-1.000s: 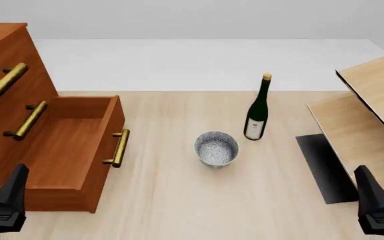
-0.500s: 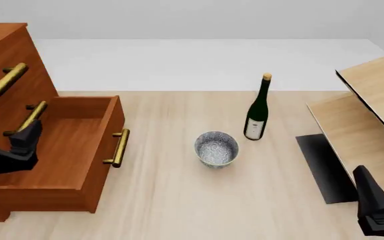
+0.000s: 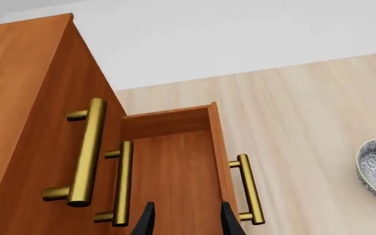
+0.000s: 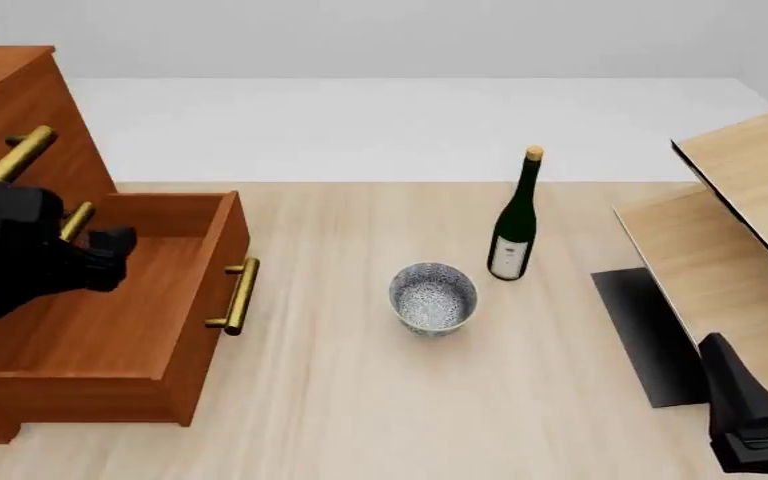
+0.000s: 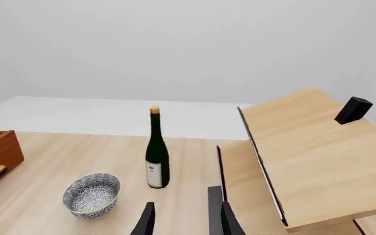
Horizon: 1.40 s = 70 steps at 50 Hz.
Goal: Put the wine bottle in the bottom drawer of the cabinet.
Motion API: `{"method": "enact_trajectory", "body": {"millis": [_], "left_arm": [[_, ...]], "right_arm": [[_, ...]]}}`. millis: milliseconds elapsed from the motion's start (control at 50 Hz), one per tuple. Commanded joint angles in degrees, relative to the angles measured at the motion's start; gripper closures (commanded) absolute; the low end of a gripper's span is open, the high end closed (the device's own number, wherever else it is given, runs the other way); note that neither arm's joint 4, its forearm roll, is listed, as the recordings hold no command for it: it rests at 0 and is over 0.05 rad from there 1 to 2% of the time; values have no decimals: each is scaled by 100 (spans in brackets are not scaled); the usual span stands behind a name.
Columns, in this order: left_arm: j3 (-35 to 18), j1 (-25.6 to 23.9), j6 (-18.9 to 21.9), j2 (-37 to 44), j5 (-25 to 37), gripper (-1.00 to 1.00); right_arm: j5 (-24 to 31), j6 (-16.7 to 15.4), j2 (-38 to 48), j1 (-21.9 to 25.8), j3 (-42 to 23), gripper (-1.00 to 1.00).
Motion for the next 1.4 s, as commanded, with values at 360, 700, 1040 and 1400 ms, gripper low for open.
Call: {"method": "enact_trajectory", "body": {"millis": [360,700,1040,1400], "left_arm": [[-422,-381,-777,889,722,-100],[-151,-472,-1035,1098,327,-100],[172,-797,-1103,1416,-270,-100],[570,-905,-1233,1917,-1000,-100]], "right_arm": [[43,85,-76,31,90,-100],[-108,107,25,17,166,-100],[6,151,-85,13,208,-100],[120,198,-221,26,242,-100]]}}
